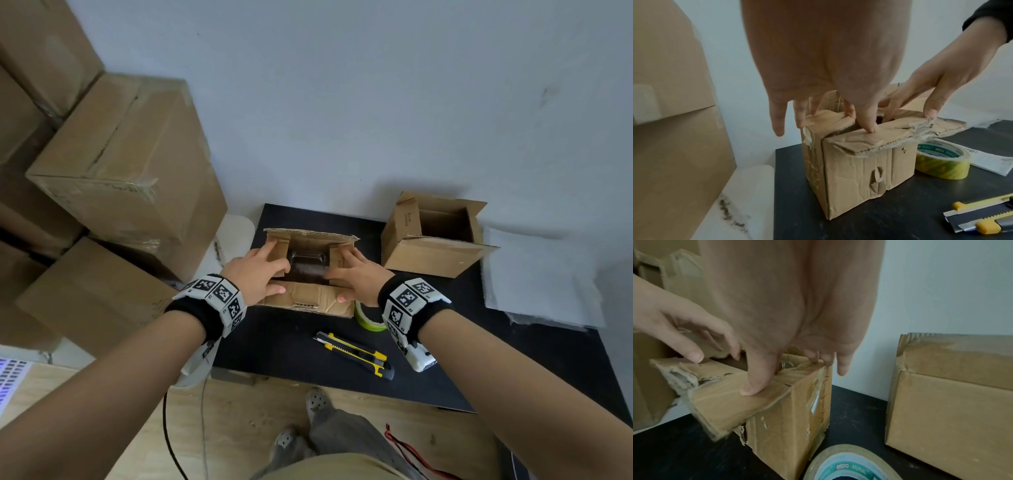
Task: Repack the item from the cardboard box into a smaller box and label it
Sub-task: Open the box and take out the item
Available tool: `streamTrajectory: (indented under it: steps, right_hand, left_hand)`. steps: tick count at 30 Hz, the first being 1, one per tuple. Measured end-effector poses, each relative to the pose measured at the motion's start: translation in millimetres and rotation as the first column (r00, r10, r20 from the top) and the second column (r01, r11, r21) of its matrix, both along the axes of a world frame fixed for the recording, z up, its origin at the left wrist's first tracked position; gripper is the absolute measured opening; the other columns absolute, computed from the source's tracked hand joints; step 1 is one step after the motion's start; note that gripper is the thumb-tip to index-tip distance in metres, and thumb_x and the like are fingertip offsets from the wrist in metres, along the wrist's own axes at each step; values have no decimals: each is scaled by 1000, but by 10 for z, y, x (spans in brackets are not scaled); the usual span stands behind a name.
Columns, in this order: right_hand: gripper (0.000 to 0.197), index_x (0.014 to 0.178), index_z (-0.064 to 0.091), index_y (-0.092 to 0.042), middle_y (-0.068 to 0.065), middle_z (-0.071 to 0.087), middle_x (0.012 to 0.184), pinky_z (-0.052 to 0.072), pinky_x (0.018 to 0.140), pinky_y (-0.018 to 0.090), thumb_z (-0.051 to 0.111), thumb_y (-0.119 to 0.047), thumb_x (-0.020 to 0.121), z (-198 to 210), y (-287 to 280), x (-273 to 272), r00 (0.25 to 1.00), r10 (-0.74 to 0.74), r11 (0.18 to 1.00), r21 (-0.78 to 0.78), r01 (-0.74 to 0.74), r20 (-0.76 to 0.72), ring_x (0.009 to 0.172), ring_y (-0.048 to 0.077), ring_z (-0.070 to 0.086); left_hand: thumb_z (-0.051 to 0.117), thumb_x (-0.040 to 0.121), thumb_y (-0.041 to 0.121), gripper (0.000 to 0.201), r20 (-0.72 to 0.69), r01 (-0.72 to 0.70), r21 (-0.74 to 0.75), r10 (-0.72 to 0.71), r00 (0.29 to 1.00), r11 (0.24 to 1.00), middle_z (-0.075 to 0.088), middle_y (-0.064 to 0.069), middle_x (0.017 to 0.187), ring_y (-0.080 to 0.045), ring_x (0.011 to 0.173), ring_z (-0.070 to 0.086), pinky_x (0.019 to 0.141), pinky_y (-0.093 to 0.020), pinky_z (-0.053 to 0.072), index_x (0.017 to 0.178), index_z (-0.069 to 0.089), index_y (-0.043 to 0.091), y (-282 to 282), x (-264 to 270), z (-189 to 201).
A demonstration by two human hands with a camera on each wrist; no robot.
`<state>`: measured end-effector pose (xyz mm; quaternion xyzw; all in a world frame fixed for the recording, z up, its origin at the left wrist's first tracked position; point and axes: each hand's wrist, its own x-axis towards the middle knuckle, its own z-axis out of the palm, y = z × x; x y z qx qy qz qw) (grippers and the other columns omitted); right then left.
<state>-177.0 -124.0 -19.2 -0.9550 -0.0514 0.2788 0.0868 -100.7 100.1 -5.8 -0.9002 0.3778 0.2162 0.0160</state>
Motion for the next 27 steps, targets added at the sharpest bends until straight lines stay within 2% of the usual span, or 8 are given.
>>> streamTrajectory:
  steps: [4,6,9,12,15,20,23,27]
  right_hand:
    - [52,131,37,-32,10,4,157,23,113,53,63,-34,86,59,22,-42,994,18,999,-36,-14,105,145,34,4]
    - [51,128,39,-27,10,8,156,29,111,48,64,-35,85,115,25,-87,983,37,999,-38,-31,182,145,31,10]
    - [51,126,41,-22,10,12,156,31,109,43,65,-38,84,179,20,-180,954,37,999,-33,-29,297,141,28,21]
    - [55,127,44,-20,7,16,157,21,114,39,63,-47,83,214,4,-266,919,64,997,-71,-39,389,145,24,14]
    - [62,129,46,-14,7,25,154,14,116,38,57,-55,83,246,-22,-311,901,100,989,-139,-44,422,145,22,15]
    - [62,123,54,-10,10,49,138,22,113,40,42,-60,88,282,1,-303,879,118,960,-279,19,463,135,27,37]
    - [61,122,54,-8,12,51,136,20,114,41,40,-58,90,284,43,-288,884,138,942,-334,21,446,135,27,37]
    - [62,126,49,-7,14,50,136,21,114,40,42,-56,90,290,27,-302,898,137,935,-355,23,419,133,28,39]
  left_hand:
    - [58,86,46,35,102,16,-67,-9,995,998,23,-4,149,-24,124,39,89,-38,46,108,45,23,-16,-21,56]
    - [61,83,48,37,150,22,-93,-8,989,995,26,-5,149,-24,129,35,96,-37,41,104,45,21,-19,-21,81]
    - [61,80,54,42,221,53,-79,-34,975,995,12,-3,157,-22,144,13,113,-39,21,101,47,20,-21,-4,122]
    - [57,81,59,52,246,112,-18,-104,964,994,10,-3,158,-18,146,5,118,-37,6,110,48,17,-22,18,159]
    - [53,81,63,63,240,121,43,-128,962,992,16,-5,157,-18,146,8,118,-36,5,119,46,12,-34,36,197]
    - [49,80,68,79,256,116,94,-136,957,989,16,-8,157,-20,146,4,118,-33,2,131,41,9,-62,69,242]
    - [42,80,73,88,294,136,140,-172,940,981,19,-8,156,-20,147,2,116,-31,-2,138,36,7,-53,58,246]
    - [40,78,76,93,287,86,163,-130,949,983,17,-11,157,-22,146,4,117,-33,2,141,30,9,-49,72,217]
